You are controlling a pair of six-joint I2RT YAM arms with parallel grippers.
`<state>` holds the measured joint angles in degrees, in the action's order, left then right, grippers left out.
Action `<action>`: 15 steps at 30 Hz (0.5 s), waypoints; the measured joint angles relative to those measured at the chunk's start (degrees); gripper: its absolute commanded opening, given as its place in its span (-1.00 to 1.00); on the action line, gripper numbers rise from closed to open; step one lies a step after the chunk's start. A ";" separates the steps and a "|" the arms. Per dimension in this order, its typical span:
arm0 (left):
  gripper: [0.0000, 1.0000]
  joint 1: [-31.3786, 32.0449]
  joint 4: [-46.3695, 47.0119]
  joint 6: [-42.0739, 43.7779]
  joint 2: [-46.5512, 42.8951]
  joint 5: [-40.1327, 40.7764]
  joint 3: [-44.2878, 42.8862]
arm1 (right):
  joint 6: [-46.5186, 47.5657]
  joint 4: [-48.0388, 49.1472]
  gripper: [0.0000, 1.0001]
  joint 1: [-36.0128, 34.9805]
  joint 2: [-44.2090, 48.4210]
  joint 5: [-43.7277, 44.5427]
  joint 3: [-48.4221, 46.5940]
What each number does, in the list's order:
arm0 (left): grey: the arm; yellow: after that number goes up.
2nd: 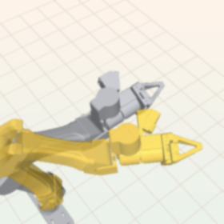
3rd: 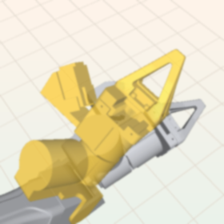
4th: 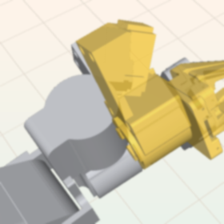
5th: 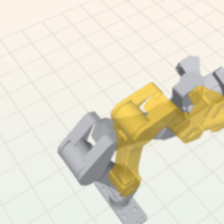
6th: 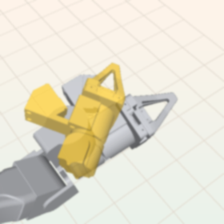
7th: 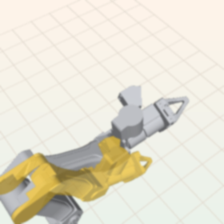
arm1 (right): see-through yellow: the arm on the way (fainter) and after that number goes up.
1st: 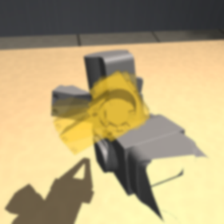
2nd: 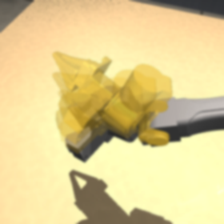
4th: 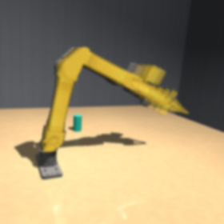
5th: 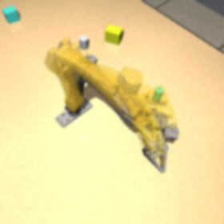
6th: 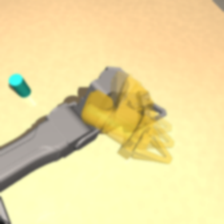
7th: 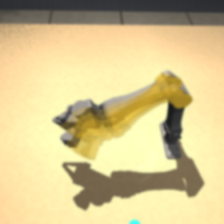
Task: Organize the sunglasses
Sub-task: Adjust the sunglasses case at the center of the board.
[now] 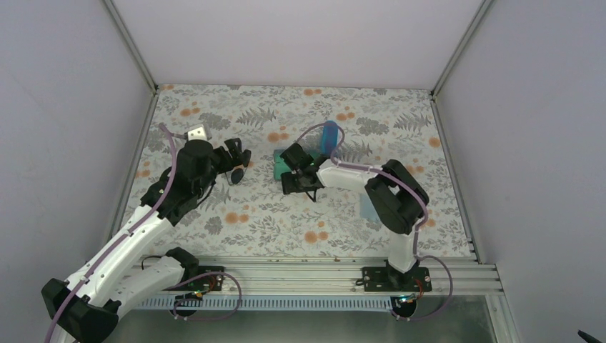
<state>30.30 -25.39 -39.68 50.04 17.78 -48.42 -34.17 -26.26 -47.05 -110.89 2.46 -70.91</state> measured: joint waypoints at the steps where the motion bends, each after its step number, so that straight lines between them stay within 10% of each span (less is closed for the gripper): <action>1: 1.00 0.00 0.00 0.00 0.00 -0.02 0.00 | 0.00 0.76 0.29 0.00 1.03 -0.22 1.25; 15: 1.00 -0.22 0.83 0.35 -0.28 -0.98 1.03 | -13.62 -5.88 -0.22 8.81 32.20 16.81 20.85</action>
<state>30.09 -24.56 -39.33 49.76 16.80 -47.40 -47.79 -32.14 -38.24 -78.70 19.27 -50.06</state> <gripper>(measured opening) 0.999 0.402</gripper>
